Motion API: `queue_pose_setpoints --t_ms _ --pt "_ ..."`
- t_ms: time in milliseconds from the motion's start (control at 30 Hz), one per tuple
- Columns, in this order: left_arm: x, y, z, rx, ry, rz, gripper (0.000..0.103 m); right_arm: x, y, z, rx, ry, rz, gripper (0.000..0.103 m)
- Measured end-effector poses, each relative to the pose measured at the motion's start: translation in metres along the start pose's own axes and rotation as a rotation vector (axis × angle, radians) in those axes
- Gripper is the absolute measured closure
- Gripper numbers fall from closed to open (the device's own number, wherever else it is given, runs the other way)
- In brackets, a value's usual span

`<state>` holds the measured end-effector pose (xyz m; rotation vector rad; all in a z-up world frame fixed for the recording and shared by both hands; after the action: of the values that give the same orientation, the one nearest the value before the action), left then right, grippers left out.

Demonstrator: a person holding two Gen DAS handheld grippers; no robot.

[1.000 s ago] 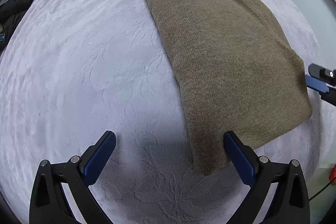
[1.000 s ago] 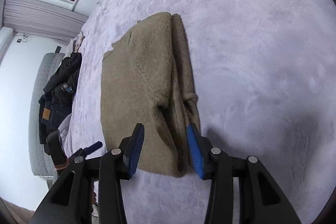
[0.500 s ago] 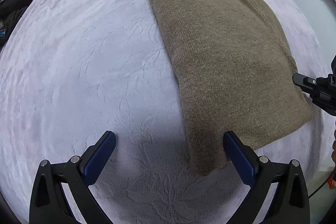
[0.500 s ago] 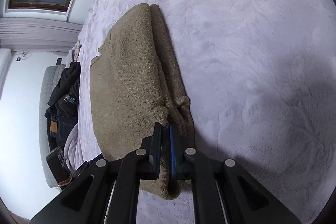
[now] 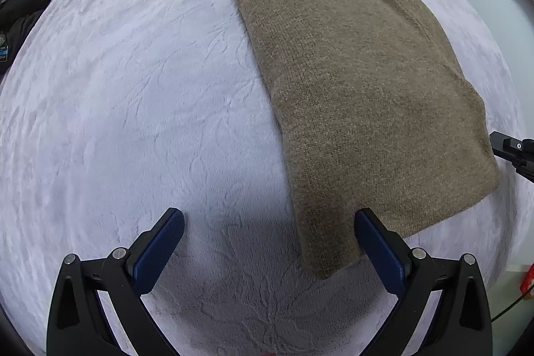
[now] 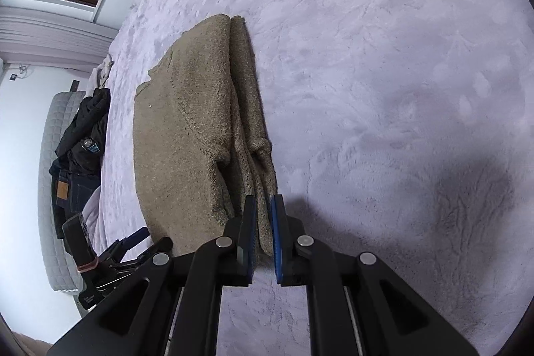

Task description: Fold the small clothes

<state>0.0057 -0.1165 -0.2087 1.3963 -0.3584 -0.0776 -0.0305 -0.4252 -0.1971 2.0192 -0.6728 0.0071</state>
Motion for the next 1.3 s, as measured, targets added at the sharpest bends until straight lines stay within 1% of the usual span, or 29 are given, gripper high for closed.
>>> queue_pose_setpoints --t_ms 67,133,167,200,267,400,533,567,600,667,800,867,933,1033,1067,1100,1133,1200,1300 --pt "0.001 0.002 0.001 -0.002 0.005 -0.006 0.001 0.0 0.0 0.001 -0.003 -0.001 -0.001 0.093" --pt "0.002 0.001 0.0 -0.009 0.016 -0.02 0.001 0.0 0.001 0.002 -0.005 -0.002 0.0 0.091" --pt "0.002 0.0 0.0 -0.013 0.022 -0.027 0.001 0.0 0.0 0.002 -0.009 -0.002 -0.001 0.081" --pt "0.003 -0.001 -0.001 -0.014 0.024 -0.033 0.001 0.0 0.0 0.003 -0.012 -0.002 -0.002 0.061" --pt "0.005 0.0 -0.001 -0.017 0.025 -0.04 0.001 0.0 0.0 0.001 -0.008 -0.002 -0.001 0.039" --pt "0.009 0.001 -0.004 -0.028 0.032 -0.05 0.001 0.002 -0.002 -0.002 -0.011 0.019 -0.011 0.039" --pt "0.014 0.002 -0.008 -0.053 0.07 -0.072 0.001 0.004 -0.003 -0.002 -0.007 0.035 -0.022 0.038" --pt "0.015 0.004 -0.009 -0.053 0.075 -0.073 0.001 0.004 -0.003 -0.002 -0.007 0.038 -0.021 0.036" --pt "0.016 0.005 -0.011 -0.054 0.078 -0.072 0.001 0.005 -0.003 -0.003 -0.006 0.044 -0.018 0.031" --pt "0.021 0.008 -0.013 -0.064 0.085 -0.073 0.001 0.008 -0.001 -0.005 -0.005 0.066 -0.006 0.024" --pt "0.041 0.02 -0.016 -0.121 0.111 -0.04 0.001 0.02 0.001 -0.01 0.01 0.106 0.001 0.024" --pt "0.052 0.023 -0.016 -0.16 0.132 -0.029 0.001 0.029 0.0 -0.011 0.028 0.121 -0.002 0.024" --pt "0.065 0.021 -0.015 -0.212 0.147 -0.035 0.001 0.04 -0.003 -0.013 0.056 0.134 -0.003 0.024" --pt "0.078 0.004 -0.009 -0.313 0.14 -0.103 0.001 0.062 -0.014 -0.011 0.107 0.142 -0.014 0.024" --pt "0.078 -0.004 -0.005 -0.349 0.138 -0.131 0.001 0.071 -0.021 -0.011 0.135 0.138 -0.019 0.024" --pt "0.068 -0.012 0.005 -0.384 0.135 -0.15 0.001 0.078 -0.028 -0.011 0.165 0.135 -0.029 0.024" --pt "0.07 -0.017 0.01 -0.419 0.127 -0.164 0.001 0.084 -0.035 -0.01 0.191 0.13 -0.044 0.024" --pt "0.068 -0.02 0.024 -0.459 0.101 -0.177 0.001 0.092 -0.05 -0.008 0.232 0.127 -0.071 0.024" --pt "0.077 -0.024 0.041 -0.489 0.069 -0.176 0.001 0.101 -0.067 -0.013 0.31 0.142 -0.107 0.024"
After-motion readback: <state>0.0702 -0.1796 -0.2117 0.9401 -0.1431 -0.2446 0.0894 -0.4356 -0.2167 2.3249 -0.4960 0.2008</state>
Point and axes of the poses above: each gripper's, at about its wrist camera, not at the fingertips, and y roughly against the way its jaws point, z to its right, x to its top, the point moved 8 cm from there along -y, roughly the way its jaws point, and after that the axes turned 11 degrees about y, right-handed, at the moved point
